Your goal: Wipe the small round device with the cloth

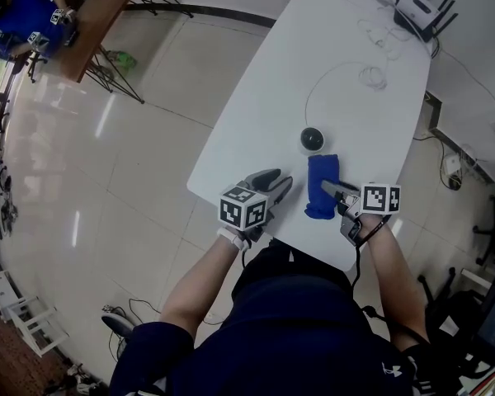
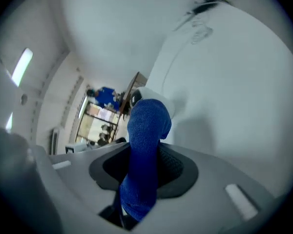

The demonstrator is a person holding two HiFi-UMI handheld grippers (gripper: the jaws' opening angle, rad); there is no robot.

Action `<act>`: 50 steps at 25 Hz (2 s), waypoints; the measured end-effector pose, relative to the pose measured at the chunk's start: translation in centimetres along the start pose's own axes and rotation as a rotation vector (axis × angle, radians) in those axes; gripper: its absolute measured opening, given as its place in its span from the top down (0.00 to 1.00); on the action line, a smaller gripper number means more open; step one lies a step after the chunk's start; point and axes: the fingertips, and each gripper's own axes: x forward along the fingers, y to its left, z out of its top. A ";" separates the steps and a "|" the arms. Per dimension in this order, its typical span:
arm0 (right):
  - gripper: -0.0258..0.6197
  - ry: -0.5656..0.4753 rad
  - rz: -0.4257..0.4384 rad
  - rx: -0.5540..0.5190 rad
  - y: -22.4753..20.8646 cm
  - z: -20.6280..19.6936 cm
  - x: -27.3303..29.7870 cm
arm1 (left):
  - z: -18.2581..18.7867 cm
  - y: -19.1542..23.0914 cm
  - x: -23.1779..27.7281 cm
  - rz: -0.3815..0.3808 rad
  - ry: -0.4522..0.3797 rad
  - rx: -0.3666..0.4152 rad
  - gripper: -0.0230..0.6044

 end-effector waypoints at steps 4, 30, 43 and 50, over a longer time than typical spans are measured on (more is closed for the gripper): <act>0.74 -0.230 -0.124 0.189 -5.7 1.9 -2.1 | -0.5 -0.1 -0.9 0.001 0.002 0.003 0.71; 0.64 -0.465 -0.597 -0.463 -1.7 7.0 -9.4 | -0.1 -1.0 0.0 0.156 0.057 0.166 0.84; 0.93 -0.465 -0.383 -0.593 6.1 3.3 -8.7 | 1.1 -5.8 -1.4 0.176 -0.020 0.254 0.96; 0.94 -0.518 -0.354 -0.626 8.9 1.1 -7.5 | 3.3 -8.6 -2.8 0.091 -0.087 0.381 0.96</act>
